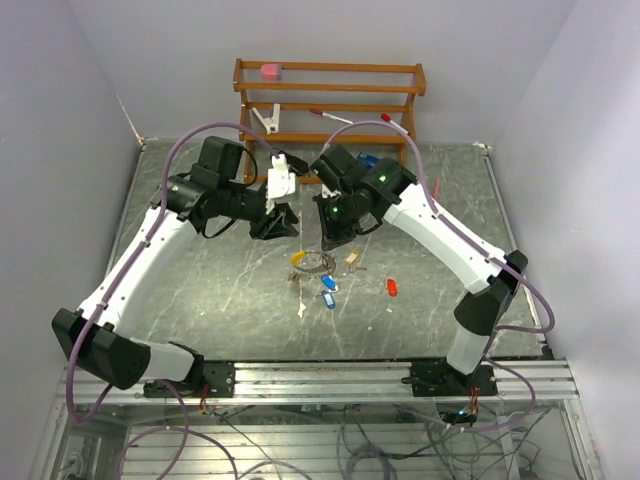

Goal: Put the keys on the keyring

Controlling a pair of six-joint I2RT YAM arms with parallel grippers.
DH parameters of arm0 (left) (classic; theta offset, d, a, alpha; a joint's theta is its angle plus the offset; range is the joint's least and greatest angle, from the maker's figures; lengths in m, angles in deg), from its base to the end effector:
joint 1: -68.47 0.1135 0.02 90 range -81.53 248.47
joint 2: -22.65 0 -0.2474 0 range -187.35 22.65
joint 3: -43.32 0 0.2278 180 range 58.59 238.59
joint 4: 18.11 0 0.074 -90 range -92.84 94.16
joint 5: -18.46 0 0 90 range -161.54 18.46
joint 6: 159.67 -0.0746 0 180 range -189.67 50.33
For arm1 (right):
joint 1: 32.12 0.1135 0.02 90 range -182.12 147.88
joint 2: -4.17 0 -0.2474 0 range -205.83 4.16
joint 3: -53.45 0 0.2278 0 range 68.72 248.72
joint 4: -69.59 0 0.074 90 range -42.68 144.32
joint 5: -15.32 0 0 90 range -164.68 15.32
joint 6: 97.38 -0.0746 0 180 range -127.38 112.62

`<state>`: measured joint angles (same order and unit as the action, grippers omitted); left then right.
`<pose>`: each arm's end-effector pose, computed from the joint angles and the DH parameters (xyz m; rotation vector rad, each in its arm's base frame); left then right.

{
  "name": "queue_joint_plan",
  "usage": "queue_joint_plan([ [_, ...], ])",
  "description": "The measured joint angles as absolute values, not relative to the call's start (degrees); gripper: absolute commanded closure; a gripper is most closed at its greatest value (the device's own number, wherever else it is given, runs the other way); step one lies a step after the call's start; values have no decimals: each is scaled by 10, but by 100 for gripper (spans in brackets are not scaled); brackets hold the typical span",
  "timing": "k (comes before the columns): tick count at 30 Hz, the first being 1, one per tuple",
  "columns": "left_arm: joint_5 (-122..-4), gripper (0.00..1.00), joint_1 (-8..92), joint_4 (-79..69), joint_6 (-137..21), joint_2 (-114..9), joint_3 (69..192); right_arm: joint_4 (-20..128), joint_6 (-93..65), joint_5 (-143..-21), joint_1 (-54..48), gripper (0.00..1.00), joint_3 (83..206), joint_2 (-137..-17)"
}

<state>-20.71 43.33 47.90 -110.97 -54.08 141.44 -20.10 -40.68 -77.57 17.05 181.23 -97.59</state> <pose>0.2122 -0.1635 0.3523 1.5049 1.5337 -0.8676 0.2201 0.2605 0.3225 -0.4013 2.7598 0.4829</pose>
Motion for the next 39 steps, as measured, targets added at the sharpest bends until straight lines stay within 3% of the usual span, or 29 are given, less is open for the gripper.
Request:
queue_joint_plan([
  [9,-215,58,383,514,-1109,-543,1446,-197,-491,-765,145,100,1834,-981],
  [25,-321,65,359,424,-860,-537,1424,-90,-666,-736,133,100,1768,-951],
  [39,-358,66,359,394,-792,-544,1412,-22,-711,-727,133,100,1727,-913],
])
